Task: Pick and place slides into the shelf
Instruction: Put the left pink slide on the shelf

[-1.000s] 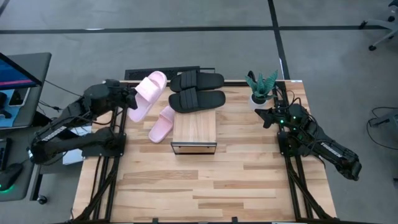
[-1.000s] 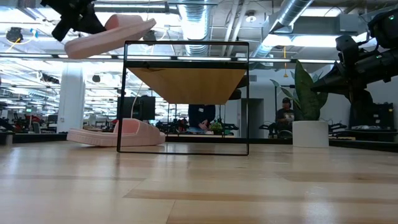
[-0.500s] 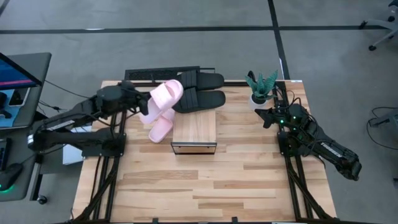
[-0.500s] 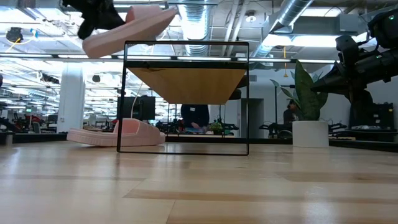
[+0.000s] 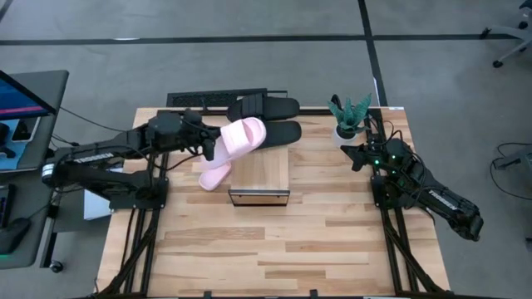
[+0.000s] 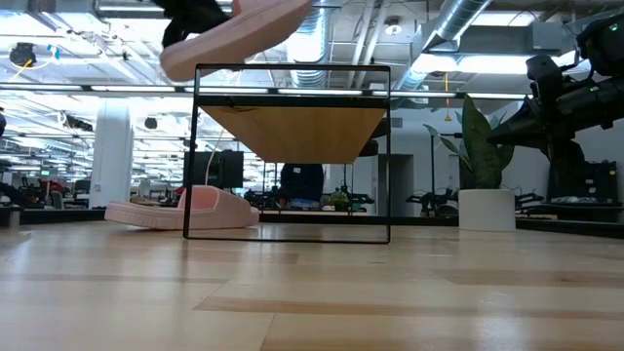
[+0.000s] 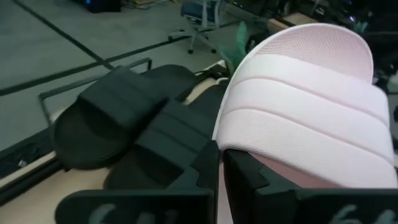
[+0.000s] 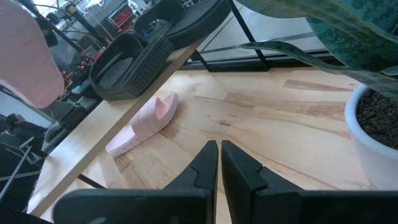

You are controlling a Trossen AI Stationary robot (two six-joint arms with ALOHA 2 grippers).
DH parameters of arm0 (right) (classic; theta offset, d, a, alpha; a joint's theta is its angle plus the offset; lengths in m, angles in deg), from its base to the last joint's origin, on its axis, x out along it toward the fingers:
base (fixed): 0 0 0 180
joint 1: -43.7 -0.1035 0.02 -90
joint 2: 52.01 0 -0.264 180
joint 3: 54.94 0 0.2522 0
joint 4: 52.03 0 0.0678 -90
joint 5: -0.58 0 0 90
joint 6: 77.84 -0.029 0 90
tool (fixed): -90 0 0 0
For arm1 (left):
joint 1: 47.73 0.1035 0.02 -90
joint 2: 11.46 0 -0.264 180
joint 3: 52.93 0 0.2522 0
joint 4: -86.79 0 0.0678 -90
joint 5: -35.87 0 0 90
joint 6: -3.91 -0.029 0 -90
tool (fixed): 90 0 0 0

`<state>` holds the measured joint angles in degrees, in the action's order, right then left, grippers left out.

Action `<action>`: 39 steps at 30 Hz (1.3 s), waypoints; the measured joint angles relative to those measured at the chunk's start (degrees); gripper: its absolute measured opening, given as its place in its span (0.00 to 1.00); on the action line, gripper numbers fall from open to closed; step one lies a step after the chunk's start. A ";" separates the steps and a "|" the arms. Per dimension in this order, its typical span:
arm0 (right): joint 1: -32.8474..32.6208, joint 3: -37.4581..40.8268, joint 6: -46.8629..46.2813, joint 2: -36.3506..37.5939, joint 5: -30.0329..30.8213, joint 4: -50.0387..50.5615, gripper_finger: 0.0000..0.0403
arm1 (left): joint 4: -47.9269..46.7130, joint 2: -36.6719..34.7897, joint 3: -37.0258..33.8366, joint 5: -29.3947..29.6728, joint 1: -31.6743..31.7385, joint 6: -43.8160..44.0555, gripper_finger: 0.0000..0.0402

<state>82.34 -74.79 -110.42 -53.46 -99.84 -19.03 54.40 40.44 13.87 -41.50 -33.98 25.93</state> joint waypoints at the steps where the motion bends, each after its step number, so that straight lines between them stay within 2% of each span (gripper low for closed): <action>1: 0.02 0.00 0.00 0.00 0.00 0.00 0.03 | -0.08 0.90 0.88 -0.38 -0.24 -0.66 0.00; 7: 0.00 0.00 0.00 0.01 -0.01 0.00 0.03 | -1.30 6.61 6.14 -2.44 -1.00 -3.76 0.00; 15: 0.02 0.00 0.00 0.01 0.00 0.00 0.03 | -1.32 12.67 9.52 -5.81 -1.00 -5.14 0.00; 31: 0.01 0.00 0.00 0.01 -0.02 0.00 0.03 | 3.29 19.96 10.18 -11.83 -0.98 -4.48 0.00; 39: 0.02 0.00 0.00 0.01 -0.02 0.00 0.03 | 3.17 21.44 10.17 -12.59 -0.95 -4.48 0.00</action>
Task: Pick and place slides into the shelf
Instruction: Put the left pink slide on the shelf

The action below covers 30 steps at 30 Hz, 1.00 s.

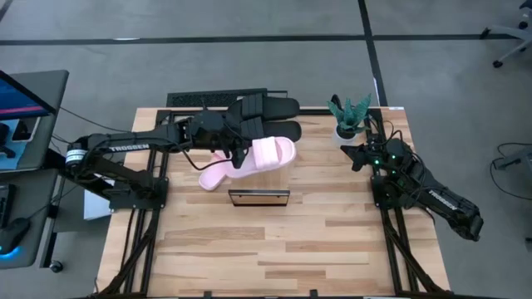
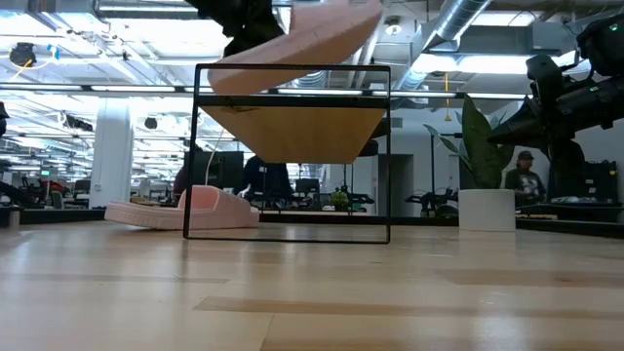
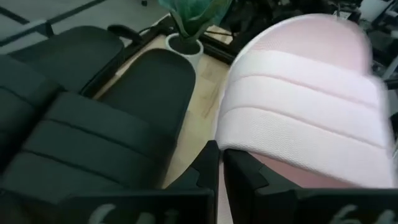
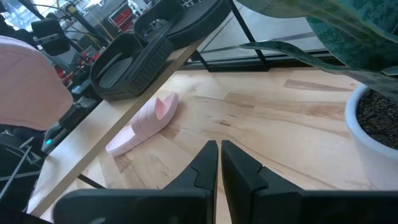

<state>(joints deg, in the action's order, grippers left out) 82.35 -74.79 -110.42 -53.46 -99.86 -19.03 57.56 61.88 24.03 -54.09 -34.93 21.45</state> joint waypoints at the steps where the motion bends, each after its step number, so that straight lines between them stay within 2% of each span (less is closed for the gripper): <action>1: 0.01 -0.02 0.00 0.01 0.00 0.00 0.03 | 0.22 0.00 -0.01 -0.08 0.00 -0.02 0.00; 10: -0.01 0.00 0.00 -0.01 0.01 0.00 0.03 | 0.21 -0.02 -0.01 -0.46 0.04 -0.07 0.00; 30: 0.01 0.00 0.00 -0.05 0.00 0.00 0.03 | 0.91 7.56 -0.01 -1.87 1.66 -2.06 0.00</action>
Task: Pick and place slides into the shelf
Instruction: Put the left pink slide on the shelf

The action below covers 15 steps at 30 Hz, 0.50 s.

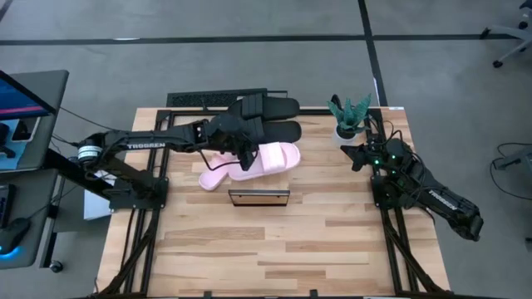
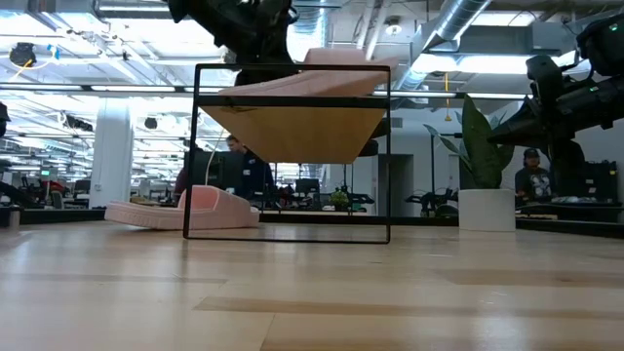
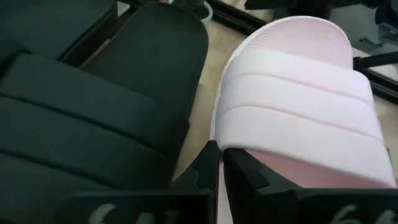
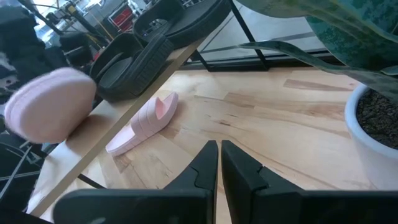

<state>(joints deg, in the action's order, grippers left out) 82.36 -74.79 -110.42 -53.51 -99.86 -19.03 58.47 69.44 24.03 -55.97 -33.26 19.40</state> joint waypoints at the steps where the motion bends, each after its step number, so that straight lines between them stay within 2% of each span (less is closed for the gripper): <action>1: -0.02 0.00 0.00 0.00 0.02 0.00 0.03 | -0.17 0.03 0.00 -0.13 0.32 -0.26 0.00; 15: -0.01 0.00 0.00 0.00 0.01 -0.01 0.03 | 1.72 0.72 0.00 -3.85 3.81 -2.55 0.00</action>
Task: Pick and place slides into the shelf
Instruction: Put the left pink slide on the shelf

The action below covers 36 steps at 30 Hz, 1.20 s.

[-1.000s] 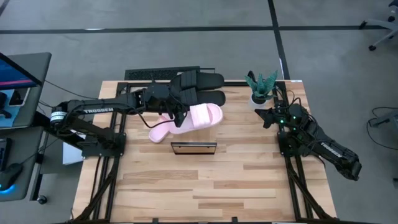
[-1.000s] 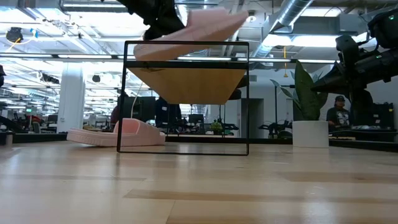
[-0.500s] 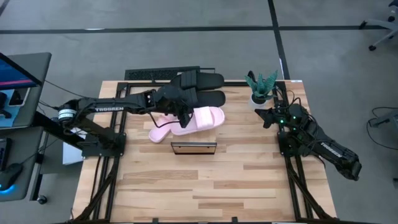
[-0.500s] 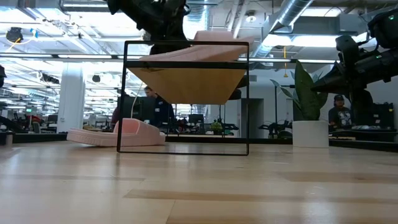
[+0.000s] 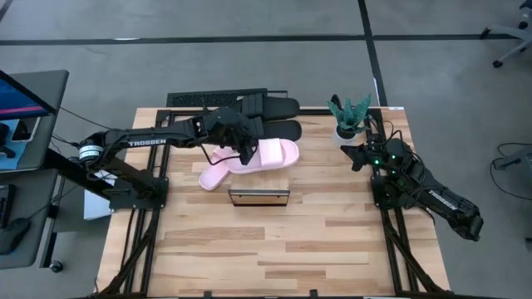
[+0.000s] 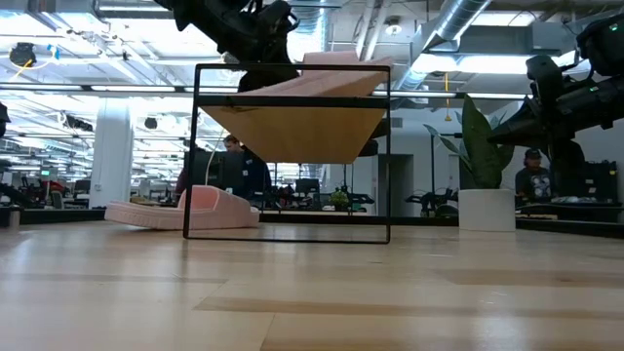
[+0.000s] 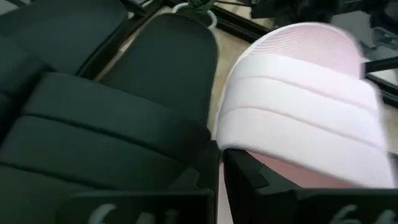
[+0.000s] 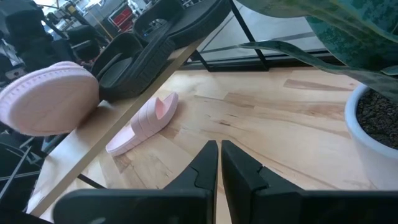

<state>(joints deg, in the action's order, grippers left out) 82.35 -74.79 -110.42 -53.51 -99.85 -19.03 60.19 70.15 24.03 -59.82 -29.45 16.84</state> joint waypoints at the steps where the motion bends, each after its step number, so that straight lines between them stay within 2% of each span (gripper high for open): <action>1: 0.01 -0.01 0.00 0.00 -0.01 0.01 0.03 | 0.67 0.42 0.00 -0.65 0.01 -0.13 0.00; 19: 0.00 -0.01 0.00 0.01 0.00 -0.01 0.03 | 0.08 8.40 5.62 -3.33 -0.01 -2.37 0.02; 24: -0.02 -0.02 0.00 0.03 -0.01 0.00 0.03 | -0.07 8.40 5.62 -2.51 -0.01 -2.20 0.07; 36: 0.00 0.00 0.00 0.00 -0.01 0.01 0.03 | -1.39 8.26 5.64 -2.61 -0.10 -1.34 0.30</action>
<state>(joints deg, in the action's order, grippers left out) 82.35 -74.79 -110.42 -53.51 -99.86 -19.03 58.80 78.41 29.67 -62.42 -29.55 15.50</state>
